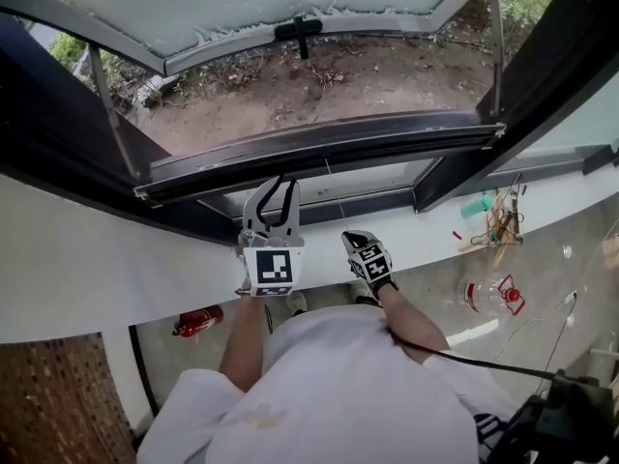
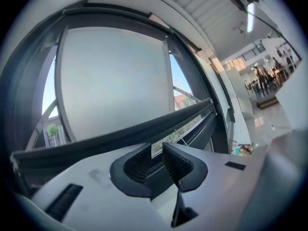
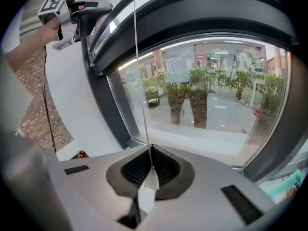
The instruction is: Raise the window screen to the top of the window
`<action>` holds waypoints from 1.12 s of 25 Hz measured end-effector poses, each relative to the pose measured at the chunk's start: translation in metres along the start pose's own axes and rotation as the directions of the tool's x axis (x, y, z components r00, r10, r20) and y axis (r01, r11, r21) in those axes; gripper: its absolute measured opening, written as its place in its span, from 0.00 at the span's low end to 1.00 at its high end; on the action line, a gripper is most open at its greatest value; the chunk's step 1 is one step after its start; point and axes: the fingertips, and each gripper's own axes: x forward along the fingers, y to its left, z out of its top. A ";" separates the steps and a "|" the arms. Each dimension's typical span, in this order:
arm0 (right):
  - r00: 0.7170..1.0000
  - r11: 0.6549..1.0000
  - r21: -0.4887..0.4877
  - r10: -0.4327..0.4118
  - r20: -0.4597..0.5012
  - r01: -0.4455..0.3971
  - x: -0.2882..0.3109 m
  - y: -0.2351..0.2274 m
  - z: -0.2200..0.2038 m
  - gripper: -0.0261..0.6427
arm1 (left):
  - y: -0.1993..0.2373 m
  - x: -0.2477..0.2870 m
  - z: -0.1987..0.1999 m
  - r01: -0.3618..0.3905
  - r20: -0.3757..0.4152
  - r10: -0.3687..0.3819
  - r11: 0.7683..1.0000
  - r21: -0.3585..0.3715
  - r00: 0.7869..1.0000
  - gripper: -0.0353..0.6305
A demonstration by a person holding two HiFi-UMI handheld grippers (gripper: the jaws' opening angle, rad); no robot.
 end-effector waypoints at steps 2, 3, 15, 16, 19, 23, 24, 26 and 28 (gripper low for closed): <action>1.000 1.000 -0.017 0.004 0.010 -0.003 0.002 0.003 0.006 0.04 | 0.004 -0.003 -0.009 -0.018 -0.024 0.015 0.992 -0.121 1.000 0.16; 1.000 1.000 -0.027 0.006 0.011 -0.005 0.003 0.005 0.008 0.04 | 0.005 -0.004 -0.015 -0.025 -0.039 0.018 0.985 -0.170 0.999 0.14; 0.997 0.997 -0.083 0.005 0.073 0.001 -0.001 0.014 0.029 0.04 | 0.009 -0.013 -0.030 -0.045 -0.044 0.032 0.948 -0.316 0.998 0.06; 0.996 0.997 -0.082 0.006 0.084 0.001 -0.002 0.014 0.032 0.04 | 0.008 -0.013 -0.030 -0.044 -0.044 0.031 0.947 -0.319 0.999 0.05; 0.992 0.999 -0.048 0.013 0.126 -0.007 -0.005 0.013 0.042 0.04 | 0.006 -0.012 -0.032 -0.042 -0.053 0.026 0.945 -0.325 0.998 0.06; 0.983 1.000 0.002 0.016 0.184 -0.017 -0.011 0.008 0.057 0.04 | 0.005 -0.011 -0.032 -0.039 -0.052 0.023 0.942 -0.334 0.998 0.06; 0.981 1.000 0.012 0.020 0.195 -0.023 -0.012 0.008 0.060 0.04 | 0.005 -0.011 -0.032 -0.039 -0.050 0.023 0.941 -0.336 0.998 0.06; 0.977 0.999 0.032 0.026 0.213 -0.034 -0.015 0.008 0.064 0.04 | 0.004 -0.011 -0.032 -0.038 -0.046 0.023 0.940 -0.340 0.999 0.05; 0.974 0.999 0.030 0.031 0.225 -0.039 -0.017 0.009 0.068 0.04 | 0.004 -0.012 -0.033 -0.041 -0.046 0.026 0.939 -0.342 0.999 0.05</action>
